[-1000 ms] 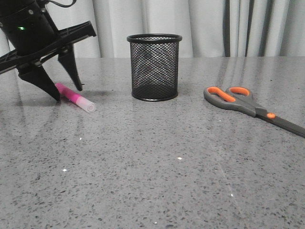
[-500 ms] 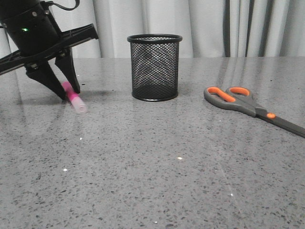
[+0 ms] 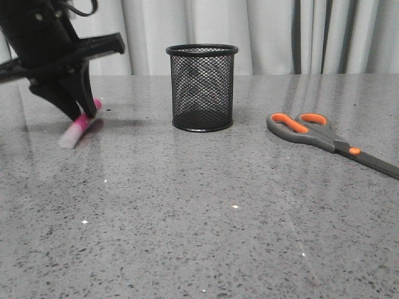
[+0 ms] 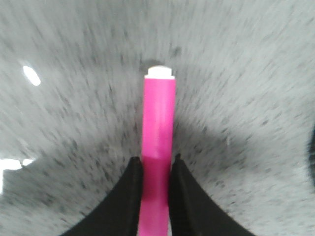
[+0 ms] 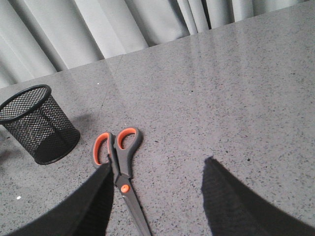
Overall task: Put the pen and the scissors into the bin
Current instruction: 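Close the left gripper on the pink highlighter and lift it, then carry the highlighter upright above the black mesh cup with the left gripper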
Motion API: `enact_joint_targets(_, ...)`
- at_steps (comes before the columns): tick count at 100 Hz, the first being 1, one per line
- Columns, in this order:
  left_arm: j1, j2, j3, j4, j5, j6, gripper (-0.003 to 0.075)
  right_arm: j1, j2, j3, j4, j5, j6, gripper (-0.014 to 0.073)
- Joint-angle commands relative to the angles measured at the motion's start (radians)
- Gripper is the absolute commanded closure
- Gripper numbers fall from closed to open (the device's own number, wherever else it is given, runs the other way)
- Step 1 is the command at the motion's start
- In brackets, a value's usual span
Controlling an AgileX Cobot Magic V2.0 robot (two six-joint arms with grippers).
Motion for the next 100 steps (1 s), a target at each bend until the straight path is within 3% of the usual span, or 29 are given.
enact_joint_targets(1, -0.004, -0.126, -0.04, 0.009, -0.129, 0.023, 0.0741, -0.007, 0.016, -0.037, -0.005, -0.071, -0.006, 0.0233)
enact_joint_targets(25, -0.033, -0.293, -0.04, -0.038, -0.381, 0.138, 0.0741, -0.007, 0.016, -0.037, -0.005, -0.07, -0.006, 0.0233)
enact_joint_targets(50, -0.195, -0.323, -0.04, -0.221, -0.551, 0.452, 0.0741, -0.007, 0.016, -0.037, -0.005, -0.069, -0.006, 0.0233)
enact_joint_targets(67, -0.281, -0.287, -0.04, -0.221, -0.632, 0.459, 0.0741, -0.007, 0.016, -0.037, -0.005, -0.068, -0.006, 0.0233)
enact_joint_targets(100, -0.333, -0.18, -0.04, -0.332, -0.711, 0.459, 0.0741, -0.007, 0.016, -0.037, -0.005, -0.061, -0.006, 0.0233)
